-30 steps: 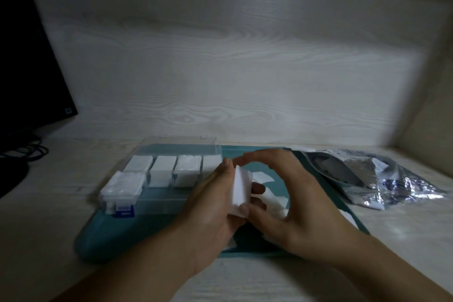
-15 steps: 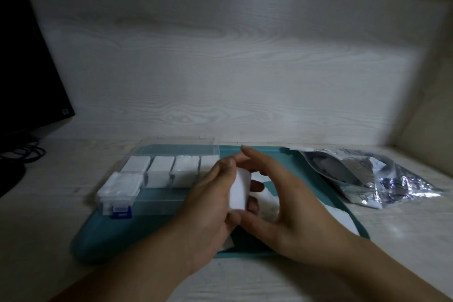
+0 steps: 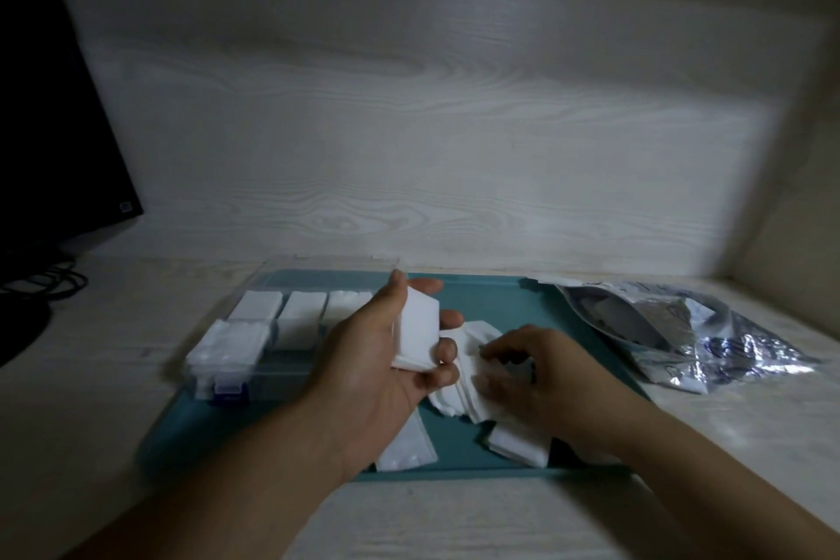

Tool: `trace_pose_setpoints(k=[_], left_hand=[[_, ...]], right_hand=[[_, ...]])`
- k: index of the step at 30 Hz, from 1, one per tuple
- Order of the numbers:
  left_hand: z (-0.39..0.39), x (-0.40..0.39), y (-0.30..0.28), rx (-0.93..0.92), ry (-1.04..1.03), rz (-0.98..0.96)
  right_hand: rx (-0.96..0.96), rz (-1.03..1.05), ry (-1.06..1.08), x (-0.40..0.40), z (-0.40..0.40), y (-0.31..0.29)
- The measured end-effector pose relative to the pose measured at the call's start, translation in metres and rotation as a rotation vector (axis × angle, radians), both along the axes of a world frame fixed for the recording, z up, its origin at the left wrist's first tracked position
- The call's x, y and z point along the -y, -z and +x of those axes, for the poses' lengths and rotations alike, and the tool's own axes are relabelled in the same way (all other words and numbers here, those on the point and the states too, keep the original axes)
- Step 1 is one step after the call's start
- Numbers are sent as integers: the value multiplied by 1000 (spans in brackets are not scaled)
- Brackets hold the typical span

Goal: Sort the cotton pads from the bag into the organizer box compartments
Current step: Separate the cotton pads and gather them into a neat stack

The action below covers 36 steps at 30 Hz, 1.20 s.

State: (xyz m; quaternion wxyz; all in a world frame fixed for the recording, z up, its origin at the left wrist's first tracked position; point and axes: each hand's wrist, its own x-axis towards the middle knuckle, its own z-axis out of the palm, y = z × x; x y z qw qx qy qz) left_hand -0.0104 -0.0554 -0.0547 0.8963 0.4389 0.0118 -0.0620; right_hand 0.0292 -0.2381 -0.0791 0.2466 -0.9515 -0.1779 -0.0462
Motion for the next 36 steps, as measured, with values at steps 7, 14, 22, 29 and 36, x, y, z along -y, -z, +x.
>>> trace_pose_setpoints(k=[7,14,22,29,36], left_hand=[[2,0,4,4,-17,37],[2,1,4,28,0,31],[2,1,5,48,-19,77],[2,1,3,10,-61,79],[5,3,9,7,-83,101]], right_hand=[[90,238,48,-3,-4,1],[67,645,80,9,2,-21],[144,394,217,19,13,-11],[145,-154,119,30,1,-27],[-154,-443,-39,32,-17,-40]])
